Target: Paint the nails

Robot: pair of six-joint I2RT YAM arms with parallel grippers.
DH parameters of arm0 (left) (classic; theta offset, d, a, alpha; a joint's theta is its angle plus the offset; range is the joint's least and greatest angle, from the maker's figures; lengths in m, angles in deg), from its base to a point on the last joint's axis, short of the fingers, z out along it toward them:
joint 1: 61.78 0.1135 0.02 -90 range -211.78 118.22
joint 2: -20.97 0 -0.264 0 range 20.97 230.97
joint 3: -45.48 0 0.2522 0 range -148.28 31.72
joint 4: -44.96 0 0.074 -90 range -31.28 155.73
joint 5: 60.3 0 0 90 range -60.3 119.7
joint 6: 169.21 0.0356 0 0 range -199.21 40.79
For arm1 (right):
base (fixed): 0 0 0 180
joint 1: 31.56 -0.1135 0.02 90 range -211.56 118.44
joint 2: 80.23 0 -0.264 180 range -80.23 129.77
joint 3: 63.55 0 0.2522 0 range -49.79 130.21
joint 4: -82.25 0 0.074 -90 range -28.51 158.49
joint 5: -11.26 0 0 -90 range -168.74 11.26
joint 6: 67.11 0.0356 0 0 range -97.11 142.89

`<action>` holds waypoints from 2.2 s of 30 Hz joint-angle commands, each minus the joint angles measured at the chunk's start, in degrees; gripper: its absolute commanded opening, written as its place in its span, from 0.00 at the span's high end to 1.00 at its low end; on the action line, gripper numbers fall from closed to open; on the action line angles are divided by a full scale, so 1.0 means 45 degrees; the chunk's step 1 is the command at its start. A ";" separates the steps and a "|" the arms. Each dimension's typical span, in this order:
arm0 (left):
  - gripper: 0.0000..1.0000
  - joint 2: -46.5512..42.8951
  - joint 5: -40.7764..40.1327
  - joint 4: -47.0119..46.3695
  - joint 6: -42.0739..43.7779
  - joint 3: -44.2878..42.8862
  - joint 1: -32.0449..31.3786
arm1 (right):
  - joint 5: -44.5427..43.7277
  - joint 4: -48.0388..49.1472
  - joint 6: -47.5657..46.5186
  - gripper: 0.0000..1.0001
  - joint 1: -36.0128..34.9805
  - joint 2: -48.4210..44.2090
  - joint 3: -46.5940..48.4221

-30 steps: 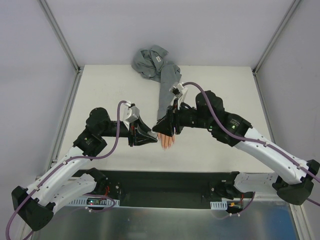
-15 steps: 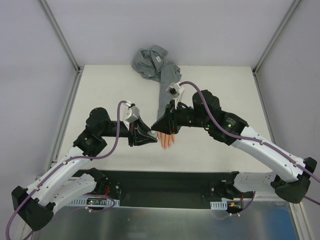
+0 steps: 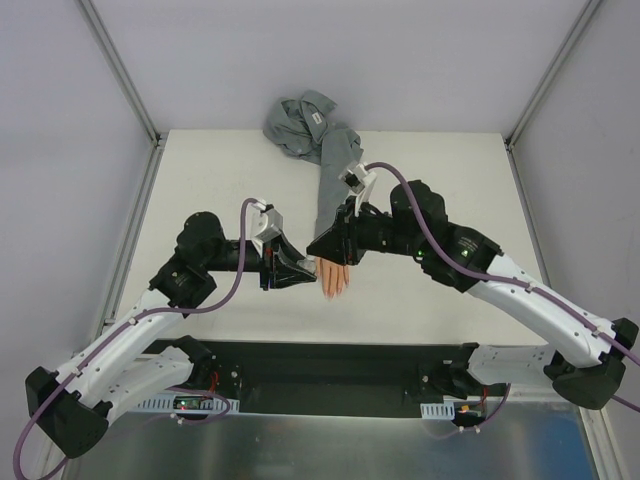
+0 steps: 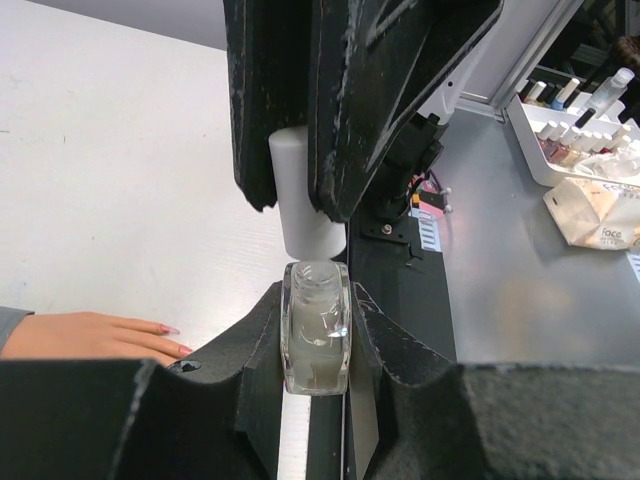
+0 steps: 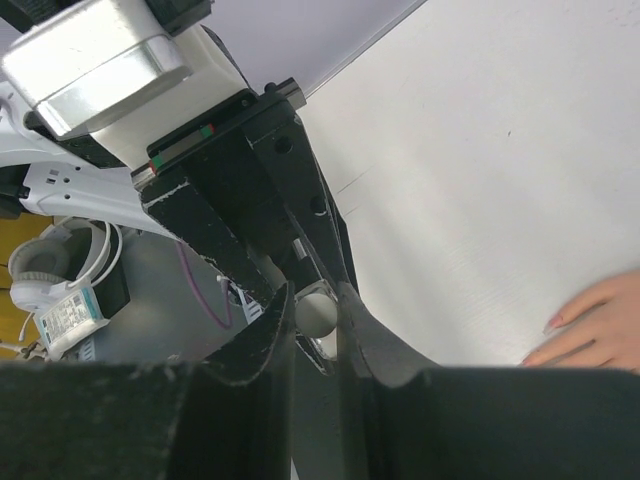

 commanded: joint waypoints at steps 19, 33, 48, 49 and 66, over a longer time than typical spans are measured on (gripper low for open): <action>1.00 0.0191 0.0262 -0.0175 0.0147 -0.0657 -0.0024 | -0.0207 0.0382 -0.0150 0.99 -0.0005 -0.0665 0.0345; 1.00 0.0445 0.0223 -0.0175 0.0108 -0.0677 -0.0043 | -0.0402 0.0656 -0.0091 0.99 -0.0005 -0.0880 0.0208; 1.00 0.0133 -0.1844 0.0332 0.0303 -0.0755 -0.0024 | -0.1846 0.0167 0.0006 0.99 0.0034 -0.1289 0.0775; 1.00 0.0094 -0.2079 0.0429 0.0361 -0.0755 -0.0024 | -0.2079 0.0187 0.0064 0.99 0.0034 -0.1348 0.0794; 1.00 -0.1274 -0.9835 0.2071 0.0714 -0.0755 0.0035 | -0.6104 0.2782 -0.0189 0.99 0.0933 -0.1213 -0.4105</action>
